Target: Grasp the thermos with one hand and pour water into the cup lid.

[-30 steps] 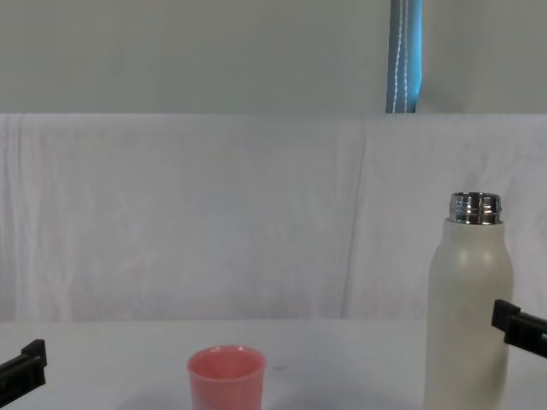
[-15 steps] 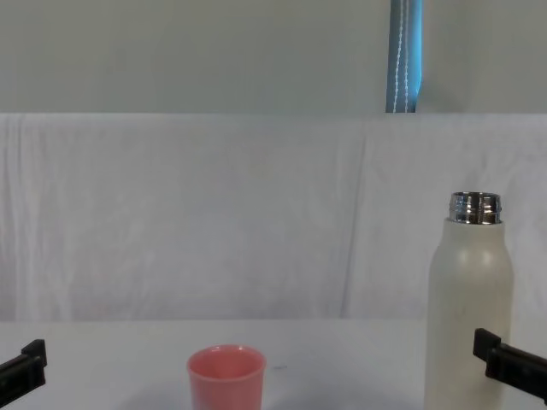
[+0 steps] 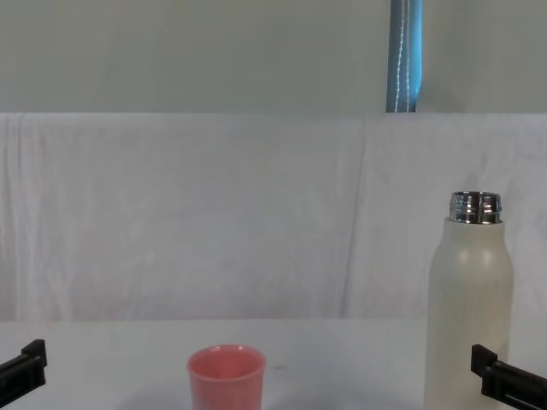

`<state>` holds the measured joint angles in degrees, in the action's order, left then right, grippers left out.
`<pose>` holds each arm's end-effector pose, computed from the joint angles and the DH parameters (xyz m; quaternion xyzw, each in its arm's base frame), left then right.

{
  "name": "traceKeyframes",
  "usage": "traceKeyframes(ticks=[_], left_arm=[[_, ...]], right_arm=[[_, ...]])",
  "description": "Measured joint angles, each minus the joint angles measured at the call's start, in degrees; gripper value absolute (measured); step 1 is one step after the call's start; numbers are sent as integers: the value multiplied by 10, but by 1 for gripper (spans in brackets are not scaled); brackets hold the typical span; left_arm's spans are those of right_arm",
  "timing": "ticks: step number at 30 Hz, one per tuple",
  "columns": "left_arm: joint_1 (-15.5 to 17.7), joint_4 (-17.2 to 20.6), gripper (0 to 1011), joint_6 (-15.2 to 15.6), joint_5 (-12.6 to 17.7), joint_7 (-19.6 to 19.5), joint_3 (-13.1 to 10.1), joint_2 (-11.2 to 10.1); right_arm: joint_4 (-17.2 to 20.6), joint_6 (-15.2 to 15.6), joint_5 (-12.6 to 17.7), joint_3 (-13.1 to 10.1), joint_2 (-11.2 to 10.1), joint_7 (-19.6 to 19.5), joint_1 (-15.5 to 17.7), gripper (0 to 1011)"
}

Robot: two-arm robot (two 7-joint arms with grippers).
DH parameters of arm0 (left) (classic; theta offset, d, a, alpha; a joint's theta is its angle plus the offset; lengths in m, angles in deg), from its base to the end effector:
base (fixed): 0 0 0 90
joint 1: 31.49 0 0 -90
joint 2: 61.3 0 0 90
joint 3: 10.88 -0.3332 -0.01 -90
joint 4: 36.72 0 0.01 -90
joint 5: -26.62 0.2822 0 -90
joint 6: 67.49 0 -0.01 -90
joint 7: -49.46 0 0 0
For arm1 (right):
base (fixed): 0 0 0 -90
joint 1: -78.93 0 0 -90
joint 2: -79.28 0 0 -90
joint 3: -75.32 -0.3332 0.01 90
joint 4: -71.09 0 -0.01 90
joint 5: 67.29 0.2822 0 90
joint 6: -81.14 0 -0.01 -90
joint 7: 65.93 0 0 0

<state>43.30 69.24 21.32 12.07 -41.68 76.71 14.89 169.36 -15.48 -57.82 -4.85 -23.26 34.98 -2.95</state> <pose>0.2155 0.0507 -0.3256 -0.0175 0.0064 0.6616 0.7496 0.2501 -0.0153 -0.3427 0.0202 -0.0367 -0.5563 0.8299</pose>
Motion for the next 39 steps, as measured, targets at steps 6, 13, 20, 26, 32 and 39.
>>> traceKeyframes(ticks=[6, 13, 20, 26, 32, 39], left_arm=[[0, 0, 1001, 0, 0, 0, 0, 0], [0, 0, 1001, 0, 0, 0, 0, 0], [0, 0, 1001, 0, 0, 0, 0, 0], [0, 0, 1001, 0, 0, 0, 0, 0], [0, 0, 1001, 0, 0, 0, 0, 0], [0, 0, 1001, 0, 0, 0, 0, 0]], right_arm=[[1, 1, -6, -2, 2, 1, 2, 1000], [-4, 4, -12, -3, 7, 1, -1, 1000], [-8, 6, -18, 0, 12, 1, -6, 1000], [-13, 8, -24, 4, 17, 0, -12, 1000], [-16, 11, -27, 7, 19, 0, -15, 1000], [-17, 12, -31, 9, 22, -2, -16, 1000]])
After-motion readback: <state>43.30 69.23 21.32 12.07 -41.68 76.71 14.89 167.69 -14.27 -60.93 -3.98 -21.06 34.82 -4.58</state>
